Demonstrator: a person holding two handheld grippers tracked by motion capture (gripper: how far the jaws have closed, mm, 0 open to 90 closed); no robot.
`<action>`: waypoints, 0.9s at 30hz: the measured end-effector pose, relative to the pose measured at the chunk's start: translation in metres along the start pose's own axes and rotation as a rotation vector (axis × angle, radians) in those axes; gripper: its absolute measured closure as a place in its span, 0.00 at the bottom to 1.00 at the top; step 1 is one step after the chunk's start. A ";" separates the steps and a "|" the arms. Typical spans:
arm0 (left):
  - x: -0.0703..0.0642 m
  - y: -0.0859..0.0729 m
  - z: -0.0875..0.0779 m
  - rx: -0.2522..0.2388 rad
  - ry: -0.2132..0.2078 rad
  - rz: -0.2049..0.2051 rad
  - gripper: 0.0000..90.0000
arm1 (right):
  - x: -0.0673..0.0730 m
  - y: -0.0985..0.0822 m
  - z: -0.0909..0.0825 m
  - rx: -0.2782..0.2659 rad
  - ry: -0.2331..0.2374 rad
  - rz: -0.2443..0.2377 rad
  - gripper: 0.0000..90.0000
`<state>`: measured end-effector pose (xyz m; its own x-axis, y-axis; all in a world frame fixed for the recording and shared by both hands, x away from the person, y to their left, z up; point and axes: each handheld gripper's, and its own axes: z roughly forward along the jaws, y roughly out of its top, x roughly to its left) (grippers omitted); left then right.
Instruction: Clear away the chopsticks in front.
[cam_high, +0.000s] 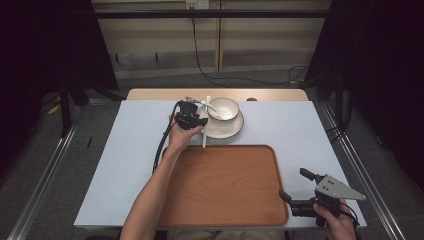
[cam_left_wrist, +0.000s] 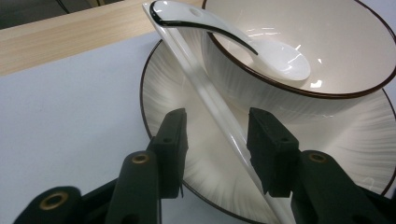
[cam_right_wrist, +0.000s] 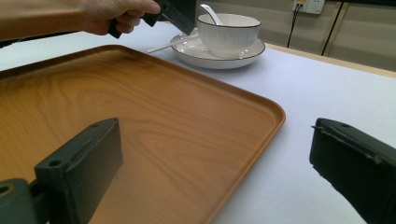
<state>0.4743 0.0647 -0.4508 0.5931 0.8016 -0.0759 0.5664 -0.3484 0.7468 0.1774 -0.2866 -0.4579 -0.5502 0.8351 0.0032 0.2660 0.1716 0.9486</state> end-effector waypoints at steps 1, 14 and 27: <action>0.000 0.000 0.001 0.013 -0.001 0.010 0.65 | 0.000 0.000 0.000 0.002 0.000 0.004 0.02; 0.008 -0.001 0.007 0.036 0.009 -0.027 0.70 | 0.000 -0.001 0.001 0.002 -0.004 0.002 0.02; 0.009 0.007 0.012 0.082 0.046 -0.029 0.79 | 0.000 -0.001 0.000 0.010 0.001 -0.002 0.02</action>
<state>0.4904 0.0634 -0.4547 0.5497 0.8328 -0.0654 0.6291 -0.3612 0.6883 0.1776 -0.2870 -0.4588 -0.5510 0.8345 0.0018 0.2729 0.1782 0.9454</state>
